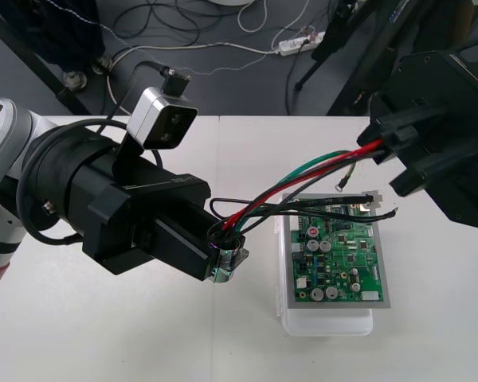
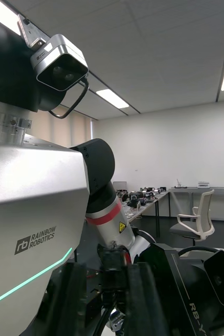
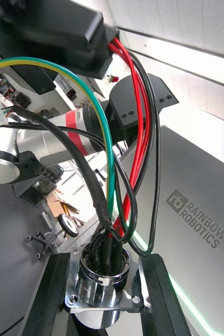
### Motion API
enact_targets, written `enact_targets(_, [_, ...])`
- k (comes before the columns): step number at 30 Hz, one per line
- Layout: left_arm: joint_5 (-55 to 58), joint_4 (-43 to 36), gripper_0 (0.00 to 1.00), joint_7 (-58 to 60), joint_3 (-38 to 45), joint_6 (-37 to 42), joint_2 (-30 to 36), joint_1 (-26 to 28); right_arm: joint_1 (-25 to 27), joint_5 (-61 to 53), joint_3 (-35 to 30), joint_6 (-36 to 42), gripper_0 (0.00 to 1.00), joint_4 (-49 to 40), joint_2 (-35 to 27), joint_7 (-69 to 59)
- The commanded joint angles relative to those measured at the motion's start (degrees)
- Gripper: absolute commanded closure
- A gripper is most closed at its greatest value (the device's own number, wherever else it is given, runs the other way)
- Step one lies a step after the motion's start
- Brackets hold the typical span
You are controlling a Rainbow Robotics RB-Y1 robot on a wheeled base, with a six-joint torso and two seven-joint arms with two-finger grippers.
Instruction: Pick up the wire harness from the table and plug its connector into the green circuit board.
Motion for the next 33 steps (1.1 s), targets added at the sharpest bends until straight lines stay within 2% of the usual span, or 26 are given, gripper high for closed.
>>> enact_targets(1, [-0.13,-0.57,1.0,0.66,-1.05,-1.35,0.5,0.18,-2.02,-0.94,-1.08,0.04,1.0,-1.85,-1.85,-1.72])
enact_targets(17, [-0.22,-0.57,1.0,0.48,-1.32,-1.35,0.5,0.18,-2.02,-0.94,-1.08,0.04,1.0,-1.85,-1.85,-1.72])
enact_targets(18, [-0.31,-0.48,0.93,0.39,-1.32,-1.35,0.5,0.27,-2.02,-0.94,-1.08,0.04,1.0,-1.85,-1.85,-1.72])
enact_targets(20, [-0.4,-0.48,0.47,0.48,-1.32,-1.35,0.59,0.27,-2.02,-0.94,-1.08,0.04,1.0,-1.85,-1.85,-1.72])
enact_targets(21, [-0.4,-0.48,0.47,0.48,-1.32,-1.35,0.59,0.27,-2.02,-0.94,-1.08,0.04,1.0,-1.85,-1.85,-1.72])
enact_targets(22, [-0.57,-0.48,0.25,0.39,-1.32,-1.35,0.76,0.27,-2.02,-0.94,-1.08,0.04,1.0,-1.85,-1.85,-1.72])
enact_targets(23, [-0.75,-0.48,0.15,0.39,-1.32,-1.35,0.85,0.27,-2.02,-0.94,-1.08,0.04,1.0,-1.85,-1.85,-1.72])
enact_targets(26, [-1.19,-0.3,0.0,0.39,-1.32,-1.35,1.12,0.18,-2.02,-0.94,-1.08,0.04,1.0,-1.85,-1.85,-1.72])
enact_targets(33, [-4.09,-0.22,0.0,-0.75,1.06,-0.91,1.73,0.18,-2.02,-0.94,-1.08,0.04,1.0,-1.85,-1.85,-1.72])
